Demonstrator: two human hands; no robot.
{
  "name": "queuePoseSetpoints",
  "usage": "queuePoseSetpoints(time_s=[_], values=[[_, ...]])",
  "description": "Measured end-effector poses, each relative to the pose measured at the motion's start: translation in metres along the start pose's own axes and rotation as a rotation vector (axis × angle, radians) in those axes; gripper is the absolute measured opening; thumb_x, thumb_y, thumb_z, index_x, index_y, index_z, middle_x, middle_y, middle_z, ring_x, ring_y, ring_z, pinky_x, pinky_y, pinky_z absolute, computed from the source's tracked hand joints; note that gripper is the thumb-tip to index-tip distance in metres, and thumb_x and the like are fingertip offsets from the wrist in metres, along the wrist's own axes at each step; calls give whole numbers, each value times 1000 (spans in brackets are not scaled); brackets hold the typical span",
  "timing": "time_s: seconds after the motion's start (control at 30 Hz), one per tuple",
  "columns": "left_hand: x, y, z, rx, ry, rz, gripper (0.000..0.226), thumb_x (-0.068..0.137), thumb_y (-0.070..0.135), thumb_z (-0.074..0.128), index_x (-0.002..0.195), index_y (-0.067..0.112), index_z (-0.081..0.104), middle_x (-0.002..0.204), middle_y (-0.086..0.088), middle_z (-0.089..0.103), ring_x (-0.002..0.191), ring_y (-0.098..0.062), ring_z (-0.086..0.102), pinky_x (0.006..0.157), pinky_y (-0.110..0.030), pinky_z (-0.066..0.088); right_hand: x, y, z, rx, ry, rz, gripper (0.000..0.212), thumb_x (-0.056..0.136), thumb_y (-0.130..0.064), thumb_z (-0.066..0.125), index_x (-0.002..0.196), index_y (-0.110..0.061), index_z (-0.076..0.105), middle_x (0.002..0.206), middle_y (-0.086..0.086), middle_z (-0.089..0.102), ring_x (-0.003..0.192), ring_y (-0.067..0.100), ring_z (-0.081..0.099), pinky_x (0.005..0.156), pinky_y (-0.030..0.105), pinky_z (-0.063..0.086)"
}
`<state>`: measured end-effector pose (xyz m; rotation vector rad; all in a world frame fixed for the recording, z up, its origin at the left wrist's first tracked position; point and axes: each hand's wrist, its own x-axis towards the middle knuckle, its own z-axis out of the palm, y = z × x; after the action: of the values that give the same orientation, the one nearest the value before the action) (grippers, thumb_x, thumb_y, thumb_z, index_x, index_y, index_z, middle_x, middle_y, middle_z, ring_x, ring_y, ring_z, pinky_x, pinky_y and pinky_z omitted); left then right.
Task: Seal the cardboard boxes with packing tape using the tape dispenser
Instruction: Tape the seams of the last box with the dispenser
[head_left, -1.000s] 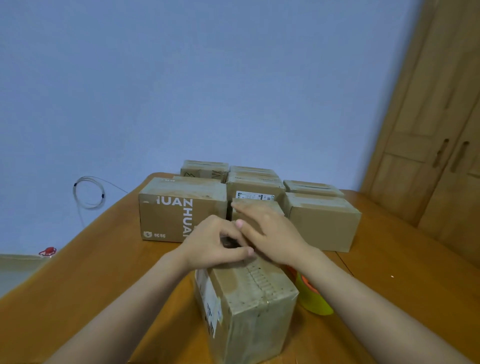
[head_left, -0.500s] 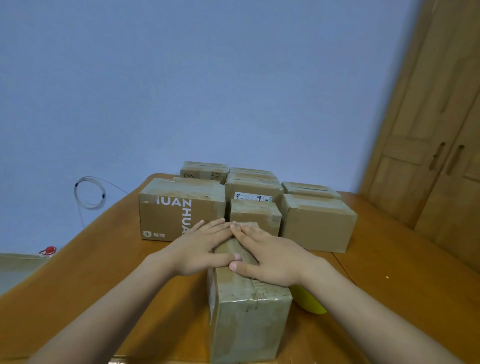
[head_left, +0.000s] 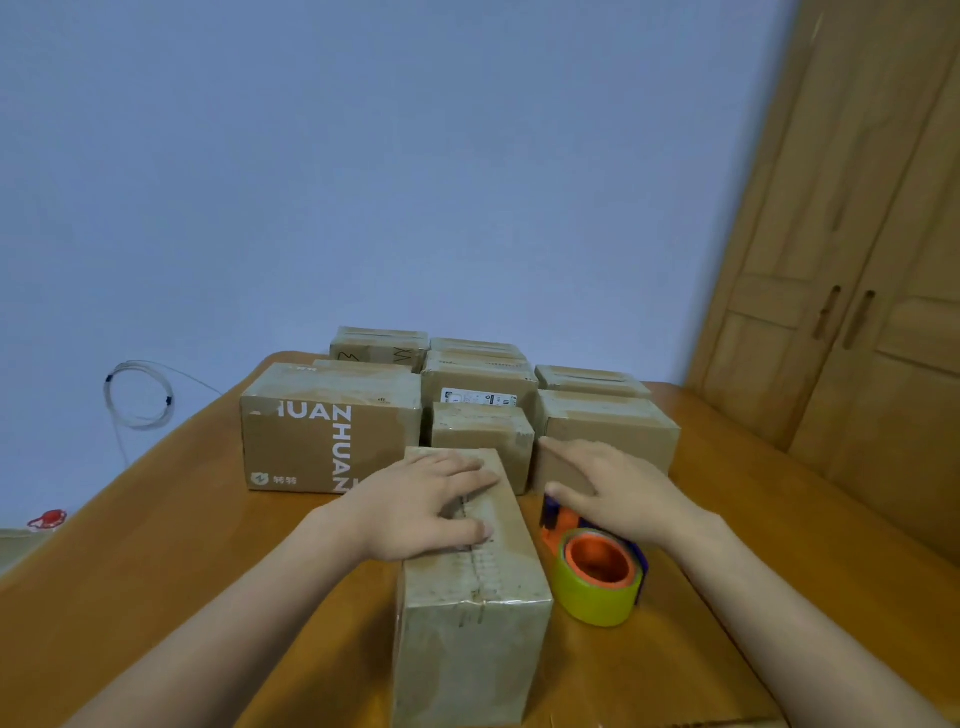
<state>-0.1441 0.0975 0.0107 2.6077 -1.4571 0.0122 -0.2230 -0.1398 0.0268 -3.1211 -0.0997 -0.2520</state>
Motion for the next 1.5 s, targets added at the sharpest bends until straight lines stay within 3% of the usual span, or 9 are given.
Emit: queuePoseSetpoints(time_s=[0.13, 0.23, 0.57, 0.77, 0.87, 0.97, 1.1, 1.23, 1.5], values=[[0, -1, 5, 6, 3, 1, 76, 82, 68, 23, 152, 37, 15, 161, 10, 11, 147, -7, 5, 115, -24, 3, 0, 43, 33, 29, -374, 252, 90, 90, -43, 58, 154, -24, -2, 150, 8, 36, 131, 24, 41, 103, 34, 41], [0, -3, 7, 9, -11, -6, 79, 81, 72, 21, 152, 39, 14, 161, 10, 10, 147, -8, 5, 115, -25, 3, 3, 56, 54, 204, -487, 312, 91, 84, -28, 67, 153, -19, 8, 135, 5, 48, 114, 20, 52, 92, 30, 48], [-3, -1, 5, 4, -2, -24, 76, 82, 70, 24, 151, 40, 16, 160, 11, 13, 147, -9, 9, 117, -30, 10, 20, 51, 95, 232, -83, 453, 68, 79, -18, 74, 139, -19, 42, 125, 5, 57, 108, 21, 59, 83, 30, 54], [2, -6, 8, -111, 14, -15, 70, 87, 65, 40, 150, 38, 24, 157, 15, 17, 145, -5, 12, 118, -33, 11, 15, 52, 58, 232, 383, 127, 68, 75, 10, 57, 136, -20, 50, 99, -2, 42, 104, 22, 48, 75, 31, 43], [6, -4, 5, -438, 146, -3, 41, 94, 45, 53, 133, 32, 50, 137, 19, 47, 123, 1, 44, 106, -27, 37, 15, 46, 28, 275, 530, -19, 67, 70, 16, 57, 129, -18, 58, 107, -1, 51, 106, 22, 51, 76, 33, 47], [12, 6, -1, -843, 385, -118, 23, 98, 33, 48, 111, 22, 64, 112, 8, 65, 102, -1, 60, 88, -16, 45, 16, 36, 4, 202, 606, -136, 80, 64, 20, 57, 132, -20, 55, 129, 1, 54, 120, 18, 47, 94, 31, 43], [21, 26, -21, -1297, 410, -268, 51, 98, 48, 35, 92, 9, 67, 90, -5, 73, 85, -17, 68, 82, -27, 51, 21, 20, -17, 153, 675, -209, 84, 57, 22, 58, 132, -18, 57, 134, 1, 55, 122, 13, 42, 97, 28, 36], [23, 36, -36, -1444, 434, -270, 56, 93, 58, 37, 82, 10, 63, 73, -4, 67, 69, -15, 61, 77, -32, 51, 25, 11, -27, 91, 709, -292, 76, 59, 15, 54, 129, -15, 59, 130, 3, 57, 117, 19, 47, 91, 31, 44], [25, 25, -40, -1493, 421, -157, 22, 96, 31, 49, 87, 14, 60, 68, 4, 61, 67, -8, 57, 76, -27, 47, 28, 0, -34, 106, 759, -319, 66, 67, 10, 53, 129, -13, 58, 123, 5, 61, 112, 18, 48, 81, 34, 50]])
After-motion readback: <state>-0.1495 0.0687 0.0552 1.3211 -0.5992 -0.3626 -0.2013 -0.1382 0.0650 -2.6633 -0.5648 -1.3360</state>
